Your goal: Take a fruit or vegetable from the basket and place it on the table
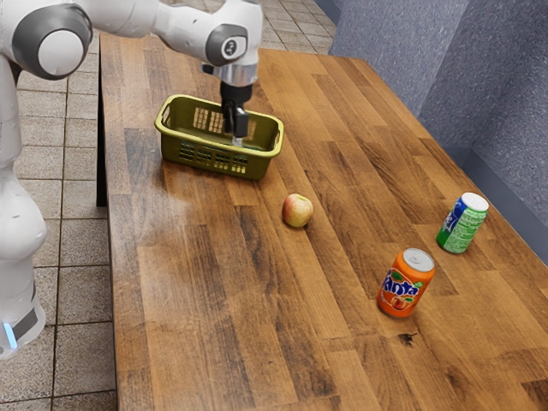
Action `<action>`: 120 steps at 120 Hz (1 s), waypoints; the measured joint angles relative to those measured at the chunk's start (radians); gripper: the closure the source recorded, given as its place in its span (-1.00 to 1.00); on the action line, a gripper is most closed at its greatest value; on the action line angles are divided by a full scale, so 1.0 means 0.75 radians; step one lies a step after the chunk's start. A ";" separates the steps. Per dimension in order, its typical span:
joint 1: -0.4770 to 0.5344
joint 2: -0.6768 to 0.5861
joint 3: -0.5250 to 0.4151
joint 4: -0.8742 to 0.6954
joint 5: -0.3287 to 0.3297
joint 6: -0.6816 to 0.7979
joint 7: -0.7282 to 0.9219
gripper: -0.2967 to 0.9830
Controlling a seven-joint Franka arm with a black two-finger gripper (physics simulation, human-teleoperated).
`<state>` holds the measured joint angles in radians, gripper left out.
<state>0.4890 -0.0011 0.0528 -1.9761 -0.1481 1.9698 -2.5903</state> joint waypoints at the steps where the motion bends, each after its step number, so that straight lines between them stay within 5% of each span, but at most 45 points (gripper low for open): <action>1: 0.002 0.002 0.000 0.000 -0.001 0.001 0.001 -0.45; 120: 0.028 0.107 -0.003 0.007 -0.018 0.141 0.074 -0.45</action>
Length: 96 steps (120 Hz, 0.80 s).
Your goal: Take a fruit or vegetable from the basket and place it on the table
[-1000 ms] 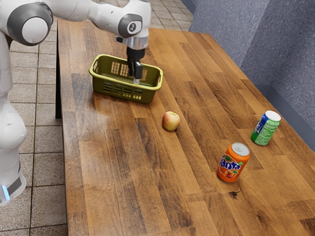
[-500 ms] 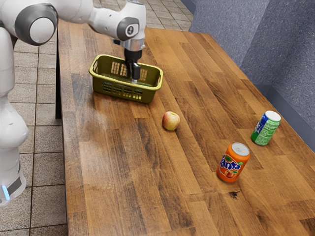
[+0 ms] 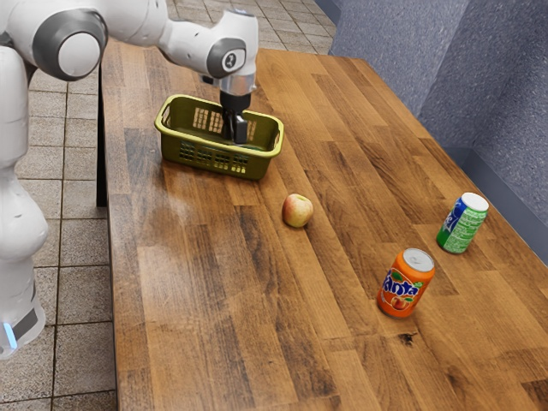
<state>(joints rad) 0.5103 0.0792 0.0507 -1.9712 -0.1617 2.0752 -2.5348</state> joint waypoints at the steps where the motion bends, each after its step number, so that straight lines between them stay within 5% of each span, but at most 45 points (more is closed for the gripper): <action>1: 0.000 0.002 0.000 0.000 0.000 0.001 0.000 -0.45; 70: 0.000 -0.047 -0.019 -0.077 -0.015 0.039 0.015 -0.44; 96: -0.002 -0.043 -0.019 -0.089 -0.030 0.044 0.021 -0.26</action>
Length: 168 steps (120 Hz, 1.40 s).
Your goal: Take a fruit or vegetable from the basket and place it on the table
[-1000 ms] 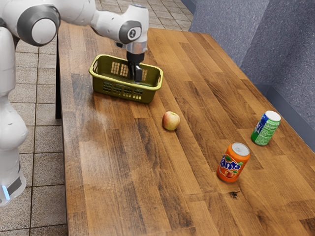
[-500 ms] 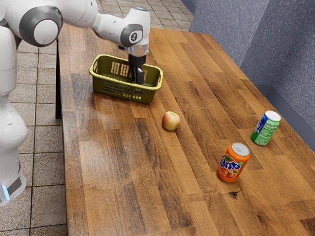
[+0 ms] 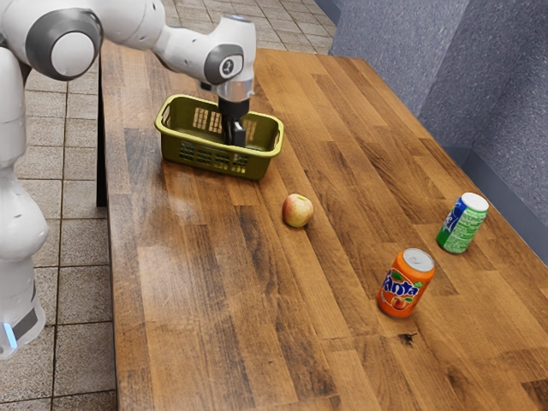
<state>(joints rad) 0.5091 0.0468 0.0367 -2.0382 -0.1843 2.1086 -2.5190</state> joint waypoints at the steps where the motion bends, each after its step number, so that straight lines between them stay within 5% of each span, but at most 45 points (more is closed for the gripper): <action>1: 0.000 0.000 0.000 -0.002 0.000 0.000 0.000 -0.25; 27: 0.003 -0.011 -0.001 -0.042 -0.007 0.008 0.004 -0.21; 52: 0.003 -0.014 0.001 -0.044 -0.009 0.010 0.011 0.17; 102: -0.006 -0.179 0.005 -0.048 0.006 -0.035 0.027 0.23; 168: 0.076 -0.468 0.077 0.092 0.380 -0.276 0.156 0.40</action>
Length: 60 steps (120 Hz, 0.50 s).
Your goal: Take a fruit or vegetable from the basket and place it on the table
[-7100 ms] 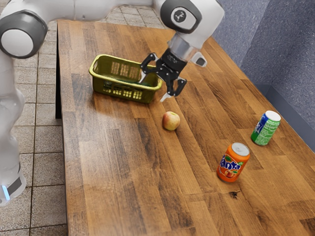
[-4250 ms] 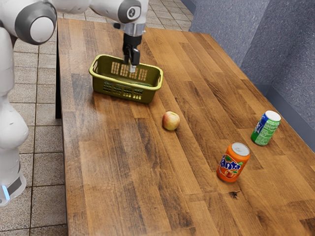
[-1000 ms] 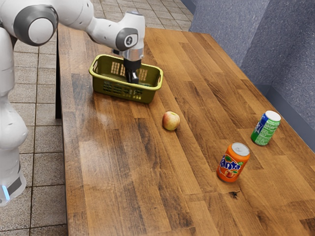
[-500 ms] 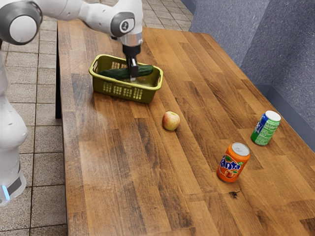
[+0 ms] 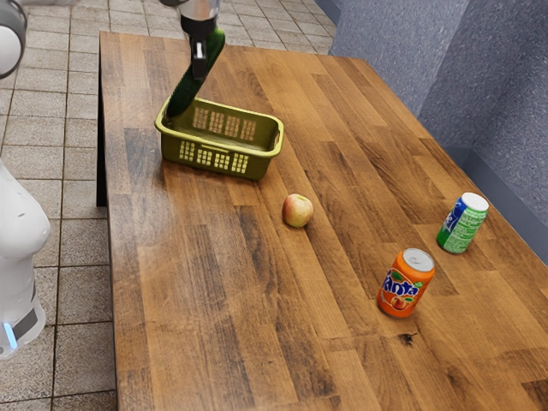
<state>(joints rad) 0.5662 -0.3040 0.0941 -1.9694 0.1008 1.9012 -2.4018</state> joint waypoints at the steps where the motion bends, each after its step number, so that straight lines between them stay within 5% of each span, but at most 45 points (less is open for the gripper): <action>1: 0.000 0.001 0.001 0.008 0.004 -0.003 0.004 0.40; 18: -0.002 0.010 0.008 0.360 0.093 -0.130 0.069 0.41; 29: 0.009 0.012 0.127 0.414 0.113 -0.200 0.125 0.43; 46: 0.295 0.141 0.188 0.497 0.048 -0.261 0.262 0.47; 60: 0.370 0.235 0.197 0.586 0.011 -0.284 0.375 0.48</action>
<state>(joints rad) 0.8438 -0.1278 0.2416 -1.5296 0.1093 1.6880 -2.1205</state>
